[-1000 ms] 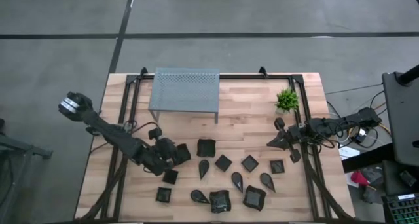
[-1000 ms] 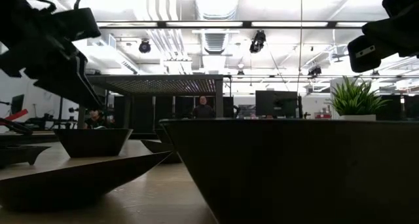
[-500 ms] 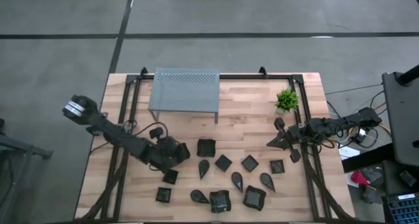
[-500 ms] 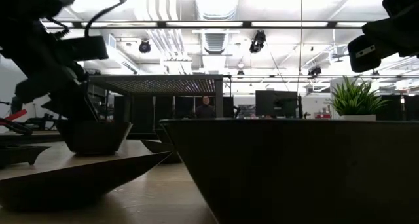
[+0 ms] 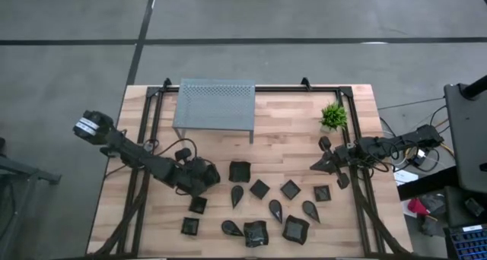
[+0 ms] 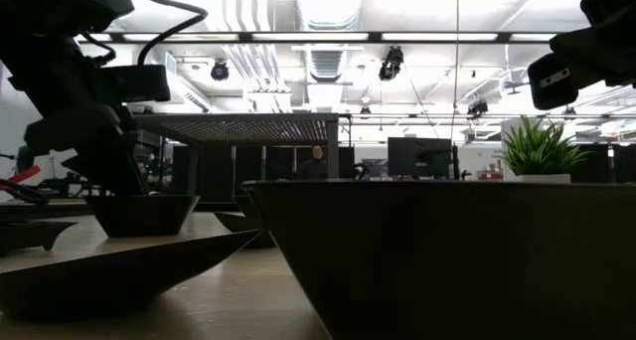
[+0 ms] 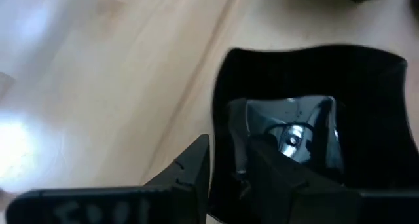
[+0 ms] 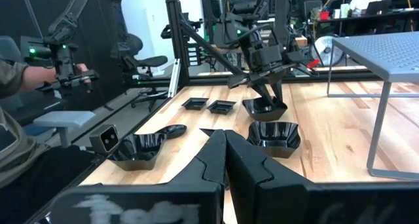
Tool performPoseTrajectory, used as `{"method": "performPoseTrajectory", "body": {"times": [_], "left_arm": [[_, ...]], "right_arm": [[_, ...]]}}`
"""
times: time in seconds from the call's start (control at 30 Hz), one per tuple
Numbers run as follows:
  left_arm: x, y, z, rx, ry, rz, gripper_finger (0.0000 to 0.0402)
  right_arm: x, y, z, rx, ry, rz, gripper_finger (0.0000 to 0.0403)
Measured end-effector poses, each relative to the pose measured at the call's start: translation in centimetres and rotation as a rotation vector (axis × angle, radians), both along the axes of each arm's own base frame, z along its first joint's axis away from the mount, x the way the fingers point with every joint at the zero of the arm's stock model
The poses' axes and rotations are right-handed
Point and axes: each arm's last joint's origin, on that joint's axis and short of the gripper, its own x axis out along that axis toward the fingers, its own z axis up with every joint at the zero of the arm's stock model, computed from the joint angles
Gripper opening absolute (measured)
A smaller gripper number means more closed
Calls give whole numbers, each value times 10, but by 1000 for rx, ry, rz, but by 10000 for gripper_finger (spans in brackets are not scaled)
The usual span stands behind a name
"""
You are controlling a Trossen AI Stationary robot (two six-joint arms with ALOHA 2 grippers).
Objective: Pick & Place Mini shaped plates
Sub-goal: Put the black distorted square plate on the shelf
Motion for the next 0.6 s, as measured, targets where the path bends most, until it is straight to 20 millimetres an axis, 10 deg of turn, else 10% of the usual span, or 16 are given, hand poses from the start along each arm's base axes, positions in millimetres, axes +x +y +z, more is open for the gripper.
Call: {"method": "performPoseTrajectory", "body": {"times": [0.6], "left_arm": [[8, -1, 2, -9, -77, -4, 2]], "right_arm": [[0, 0, 0, 0, 0, 0, 8]]}}
